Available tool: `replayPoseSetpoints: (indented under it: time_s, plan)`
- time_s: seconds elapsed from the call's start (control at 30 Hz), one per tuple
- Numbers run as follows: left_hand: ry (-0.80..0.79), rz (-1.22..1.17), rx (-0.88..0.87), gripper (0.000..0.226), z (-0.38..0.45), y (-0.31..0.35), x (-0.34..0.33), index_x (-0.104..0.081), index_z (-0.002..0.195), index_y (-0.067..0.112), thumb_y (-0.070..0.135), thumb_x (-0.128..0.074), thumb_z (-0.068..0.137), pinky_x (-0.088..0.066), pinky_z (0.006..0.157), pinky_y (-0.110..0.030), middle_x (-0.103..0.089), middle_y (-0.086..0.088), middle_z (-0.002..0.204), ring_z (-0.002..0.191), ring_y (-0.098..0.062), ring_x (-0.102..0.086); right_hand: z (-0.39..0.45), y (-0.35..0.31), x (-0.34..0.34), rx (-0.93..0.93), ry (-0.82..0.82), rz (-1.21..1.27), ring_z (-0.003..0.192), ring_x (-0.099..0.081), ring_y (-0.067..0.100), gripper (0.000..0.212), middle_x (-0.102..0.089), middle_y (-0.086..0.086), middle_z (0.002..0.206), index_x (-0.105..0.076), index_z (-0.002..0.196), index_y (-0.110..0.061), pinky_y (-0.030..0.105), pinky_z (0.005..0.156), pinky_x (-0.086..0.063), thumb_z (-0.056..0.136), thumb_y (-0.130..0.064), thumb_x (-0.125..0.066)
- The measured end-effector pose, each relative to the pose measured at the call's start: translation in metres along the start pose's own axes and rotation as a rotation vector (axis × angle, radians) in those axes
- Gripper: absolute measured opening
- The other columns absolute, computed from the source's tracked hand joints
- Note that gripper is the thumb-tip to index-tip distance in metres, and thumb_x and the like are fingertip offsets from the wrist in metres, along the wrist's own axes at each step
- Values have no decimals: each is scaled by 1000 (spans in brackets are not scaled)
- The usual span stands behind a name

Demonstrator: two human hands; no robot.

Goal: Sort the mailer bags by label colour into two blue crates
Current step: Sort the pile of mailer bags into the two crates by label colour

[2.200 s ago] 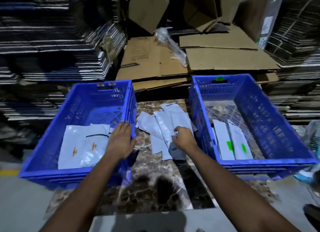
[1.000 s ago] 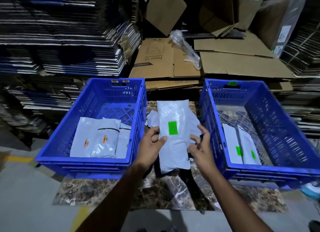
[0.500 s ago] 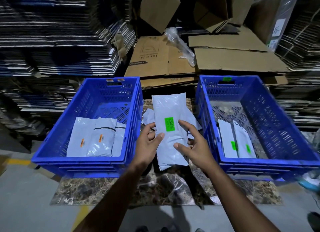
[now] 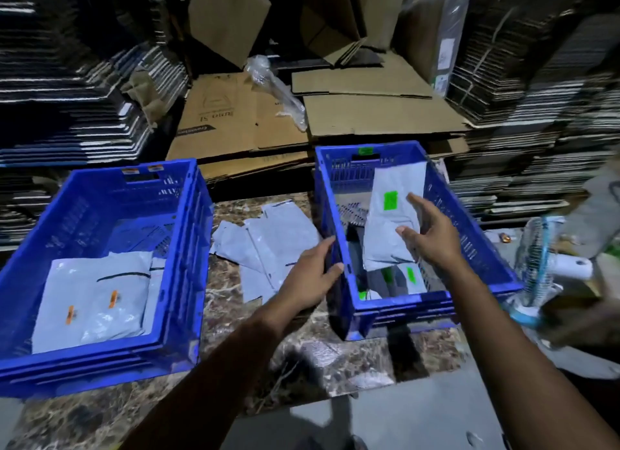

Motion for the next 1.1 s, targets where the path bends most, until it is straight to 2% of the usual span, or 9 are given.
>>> replayPoseSetpoints:
  time_s: [0.13, 0.23, 0.27, 0.43, 0.67, 0.73, 0.87, 1.0, 1.1]
  plan:
    - [-43, 122, -8, 64, 16, 8, -21, -23, 154, 18, 35, -51, 100, -31, 113, -36, -33, -5, 156, 142, -25, -30, 9, 45, -4, -204, -198, -58, 98, -64, 23, 62, -47, 11, 148, -50, 141, -24, 32, 61, -53, 86, -10, -75]
    - [-30, 114, -14, 65, 17, 4, -24, -23, 155, 21, 39, -51, 99, -36, 110, -39, -38, -5, 153, 140, -24, -32, 2, 63, -15, -309, -411, -379, 120, -58, 29, 65, -44, 9, 151, -43, 147, -28, 25, 66, -54, 89, -22, -72]
    - [-35, 115, -20, 65, 16, 2, -23, -22, 155, 23, 41, -51, 99, -36, 110, -39, -38, -4, 153, 140, -23, -32, 1, 63, -15, -309, -425, -476, 121, -58, 30, 64, -44, 8, 151, -43, 148, -29, 20, 63, -53, 90, -24, -70]
    - [-50, 142, -21, 68, 17, -3, -13, -22, 155, 24, 45, -53, 97, -33, 108, -35, -38, -4, 153, 141, -21, -31, 13, 41, -15, -210, -271, -598, 125, -57, 27, 57, -56, 9, 142, -52, 141, -19, 30, 99, -45, 88, -24, -72]
    - [99, 186, 69, 63, 0, -52, 75, -26, 153, 24, 41, -52, 98, -33, 101, -29, -35, -5, 155, 136, -23, -41, 5, -40, -63, 26, -107, -313, 97, -68, 19, 41, -67, 7, 124, -62, 130, -12, 24, 88, -46, 89, -12, -67]
    - [155, 234, 118, 62, -12, -75, 109, -28, 153, 21, 39, -52, 99, -31, 109, -37, -36, -7, 155, 141, -26, -32, -3, -59, -95, 81, -135, -235, 89, -66, 12, 37, -69, 4, 118, -64, 126, -11, 22, 84, -46, 89, -9, -64]
    - [254, 368, 220, 62, -45, -125, 157, -38, 149, 17, 43, -52, 95, -37, 109, -44, -45, -10, 148, 133, -32, -43, -21, -73, -166, 172, -232, -150, 90, -69, 11, 32, -71, 3, 112, -67, 120, -12, 30, 89, -54, 88, -7, -64]
    - [237, 481, 211, 65, -73, -155, 167, -48, 141, 11, 47, -48, 86, -40, 105, -44, -55, -13, 137, 127, -33, -49, -31, -51, -233, 106, -392, -279, 103, -68, 21, 35, -65, 9, 127, -61, 129, -10, 32, 87, -55, 95, -11, -61]
    - [224, 474, 148, 58, -79, -157, 162, -47, 142, 16, 38, -57, 89, -42, 105, -41, -54, -10, 137, 129, -29, -48, -27, -24, -271, 14, -453, -434, 101, -66, 29, 33, -65, 14, 124, -59, 129, -11, 41, 83, -57, 97, -17, -59]
Point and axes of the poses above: each hand's wrist, its own z-axis towards the middle knuckle, its own x-axis out of the back of the hand, y = z × x, the point moved 6 cm from there along z, towards the middle knuckle
